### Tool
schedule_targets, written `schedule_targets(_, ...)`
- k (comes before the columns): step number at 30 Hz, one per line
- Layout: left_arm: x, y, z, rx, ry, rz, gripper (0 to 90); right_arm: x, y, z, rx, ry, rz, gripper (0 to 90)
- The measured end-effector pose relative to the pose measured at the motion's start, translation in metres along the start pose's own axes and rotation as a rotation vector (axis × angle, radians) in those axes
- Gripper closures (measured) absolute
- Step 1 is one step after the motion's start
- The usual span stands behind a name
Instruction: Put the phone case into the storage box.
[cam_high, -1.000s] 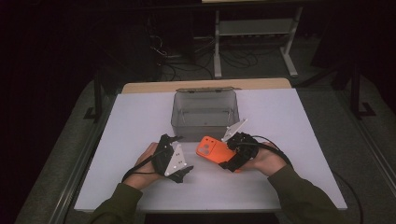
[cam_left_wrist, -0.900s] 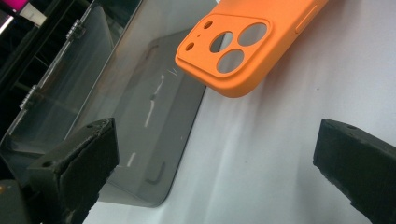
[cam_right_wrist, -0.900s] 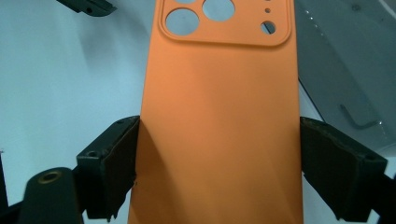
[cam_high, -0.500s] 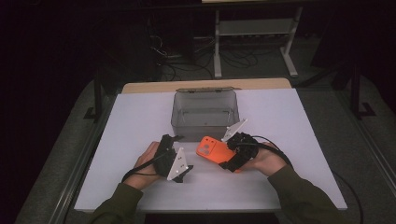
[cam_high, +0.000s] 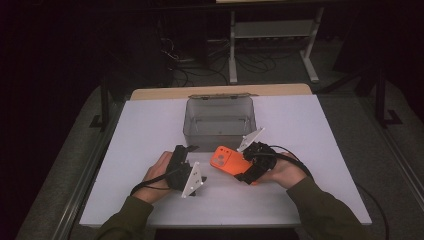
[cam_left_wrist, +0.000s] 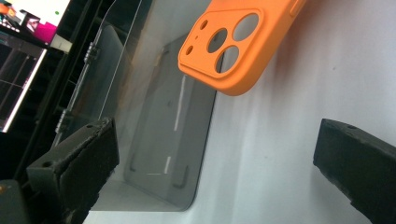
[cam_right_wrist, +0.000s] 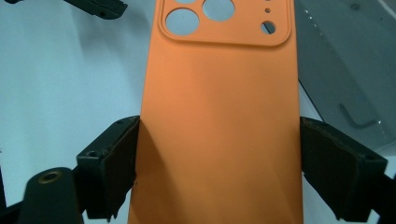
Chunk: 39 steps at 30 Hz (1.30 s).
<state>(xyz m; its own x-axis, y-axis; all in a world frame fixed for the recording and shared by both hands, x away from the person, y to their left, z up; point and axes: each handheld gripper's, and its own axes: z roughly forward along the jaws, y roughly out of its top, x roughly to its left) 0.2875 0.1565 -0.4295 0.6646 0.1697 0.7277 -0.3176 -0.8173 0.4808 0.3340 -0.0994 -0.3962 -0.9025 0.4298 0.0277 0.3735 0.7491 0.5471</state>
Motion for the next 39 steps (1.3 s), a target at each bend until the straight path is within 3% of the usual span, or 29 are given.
schedule_targets(12, -0.005, 0.002, 0.002, 0.023, 0.044, 0.105, 0.0, 0.0, 0.0, 0.0, -0.002, -0.002, 0.0, 15.5)
schedule_targets(26, -0.009, 0.003, 0.002, 0.031, 0.086, 0.186, 0.0, 0.0, 0.0, 0.0, 0.0, 0.0, 0.001, 15.5)
schedule_targets(36, -0.013, 0.003, 0.002, 0.045, 0.125, 0.274, 0.0, -0.001, 0.0, 0.0, 0.001, 0.001, 0.005, 15.5)
schedule_targets(39, -0.014, 0.004, 0.003, 0.042, 0.127, 0.279, 0.0, -0.001, 0.0, 0.0, 0.001, 0.001, 0.007, 15.5)
